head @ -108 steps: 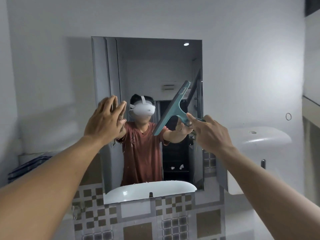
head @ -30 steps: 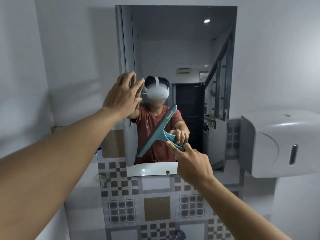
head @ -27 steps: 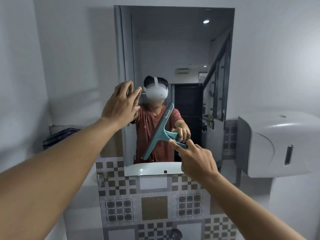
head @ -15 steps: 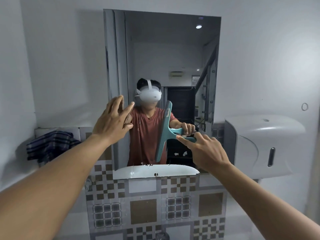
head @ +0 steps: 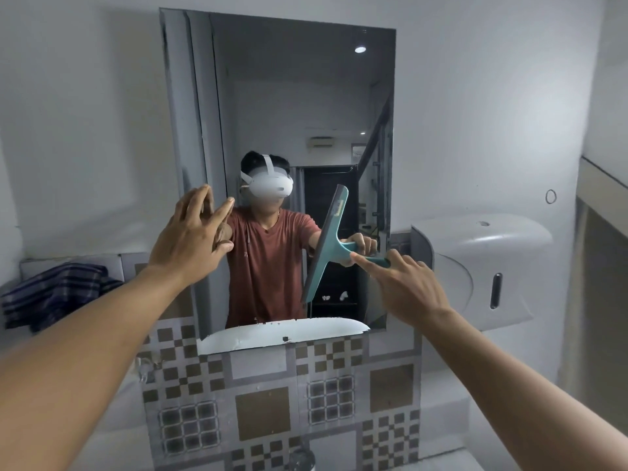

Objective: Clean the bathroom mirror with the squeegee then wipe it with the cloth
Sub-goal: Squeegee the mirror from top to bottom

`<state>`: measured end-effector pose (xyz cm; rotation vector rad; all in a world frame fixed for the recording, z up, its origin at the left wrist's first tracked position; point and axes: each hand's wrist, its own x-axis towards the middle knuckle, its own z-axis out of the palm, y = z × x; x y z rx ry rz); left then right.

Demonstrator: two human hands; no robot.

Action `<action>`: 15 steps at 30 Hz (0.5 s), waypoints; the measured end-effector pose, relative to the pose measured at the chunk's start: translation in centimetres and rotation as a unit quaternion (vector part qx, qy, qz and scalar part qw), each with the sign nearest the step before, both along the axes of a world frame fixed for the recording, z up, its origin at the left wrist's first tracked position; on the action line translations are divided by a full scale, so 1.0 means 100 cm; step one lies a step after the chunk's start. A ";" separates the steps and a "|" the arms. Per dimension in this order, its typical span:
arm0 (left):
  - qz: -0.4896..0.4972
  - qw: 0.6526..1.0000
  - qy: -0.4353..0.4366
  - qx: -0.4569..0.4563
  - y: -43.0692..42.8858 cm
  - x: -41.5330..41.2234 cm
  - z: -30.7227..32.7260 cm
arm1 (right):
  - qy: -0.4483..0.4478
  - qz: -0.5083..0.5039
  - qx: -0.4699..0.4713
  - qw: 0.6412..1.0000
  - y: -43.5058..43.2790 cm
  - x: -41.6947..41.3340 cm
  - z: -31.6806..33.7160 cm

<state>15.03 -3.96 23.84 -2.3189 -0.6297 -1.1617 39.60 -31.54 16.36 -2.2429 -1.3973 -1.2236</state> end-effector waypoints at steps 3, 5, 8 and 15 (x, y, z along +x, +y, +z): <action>0.001 1.000 -0.004 0.003 0.000 0.001 0.000 | 0.048 -0.019 0.017 0.999 -0.002 0.003 -0.009; -0.003 1.000 -0.009 0.005 -0.002 0.003 -0.002 | 0.089 -0.019 0.029 0.995 0.000 0.002 -0.018; -0.006 1.000 -0.011 0.006 -0.006 0.006 -0.008 | 0.151 -0.018 0.048 0.987 0.001 -0.003 -0.036; -0.004 1.000 -0.003 -0.003 -0.006 0.006 -0.011 | 0.258 -0.028 0.099 0.961 0.013 -0.020 -0.074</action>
